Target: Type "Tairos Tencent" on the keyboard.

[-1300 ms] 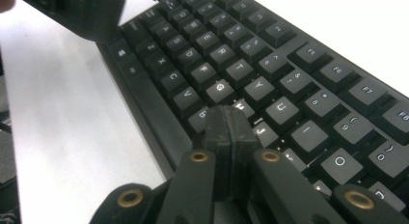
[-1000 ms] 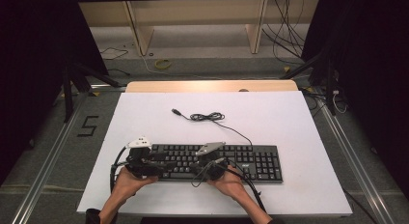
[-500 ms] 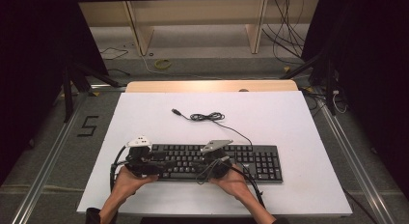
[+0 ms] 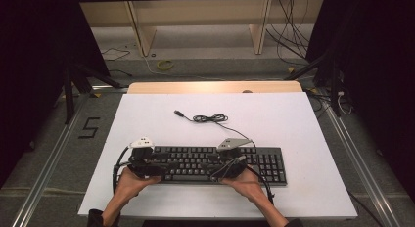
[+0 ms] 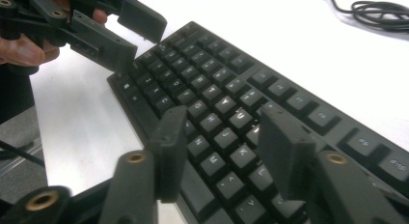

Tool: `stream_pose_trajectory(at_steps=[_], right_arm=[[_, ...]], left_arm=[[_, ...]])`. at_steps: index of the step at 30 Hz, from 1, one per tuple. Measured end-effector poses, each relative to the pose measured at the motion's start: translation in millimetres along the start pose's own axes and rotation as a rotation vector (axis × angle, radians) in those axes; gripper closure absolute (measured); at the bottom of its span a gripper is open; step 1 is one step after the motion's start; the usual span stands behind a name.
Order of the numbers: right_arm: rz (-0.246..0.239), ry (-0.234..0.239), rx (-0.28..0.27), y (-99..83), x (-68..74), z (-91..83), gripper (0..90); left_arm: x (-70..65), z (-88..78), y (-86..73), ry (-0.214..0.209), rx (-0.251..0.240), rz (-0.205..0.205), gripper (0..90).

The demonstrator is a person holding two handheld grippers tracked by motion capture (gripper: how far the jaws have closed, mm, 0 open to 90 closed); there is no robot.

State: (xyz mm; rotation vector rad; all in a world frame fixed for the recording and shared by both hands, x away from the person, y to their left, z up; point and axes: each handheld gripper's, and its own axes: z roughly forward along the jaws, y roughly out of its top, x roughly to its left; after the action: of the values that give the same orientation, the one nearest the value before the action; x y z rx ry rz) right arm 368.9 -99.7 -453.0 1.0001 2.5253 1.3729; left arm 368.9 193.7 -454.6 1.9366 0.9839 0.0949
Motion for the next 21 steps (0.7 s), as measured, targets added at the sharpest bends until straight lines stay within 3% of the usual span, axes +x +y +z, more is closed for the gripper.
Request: stream_pose_trajectory(at_steps=[12, 18, 21], right_arm=[[0.009, -0.033, -0.050, -8.8, -7.0, -22.3, 44.7], [0.016, -0.046, -0.066, -14.2, -8.8, -31.0, 41.7], [0.017, -0.049, -0.069, -16.4, -9.0, -33.8, 40.0]], left_arm=[[-0.8, 8.5, 5.7, 0.007, 0.014, 0.004, 36.2], [-1.4, 19.6, 11.3, 0.024, 0.046, -0.009, 43.5], [-1.8, 23.9, 11.9, 0.044, 0.061, 0.018, 45.9]])
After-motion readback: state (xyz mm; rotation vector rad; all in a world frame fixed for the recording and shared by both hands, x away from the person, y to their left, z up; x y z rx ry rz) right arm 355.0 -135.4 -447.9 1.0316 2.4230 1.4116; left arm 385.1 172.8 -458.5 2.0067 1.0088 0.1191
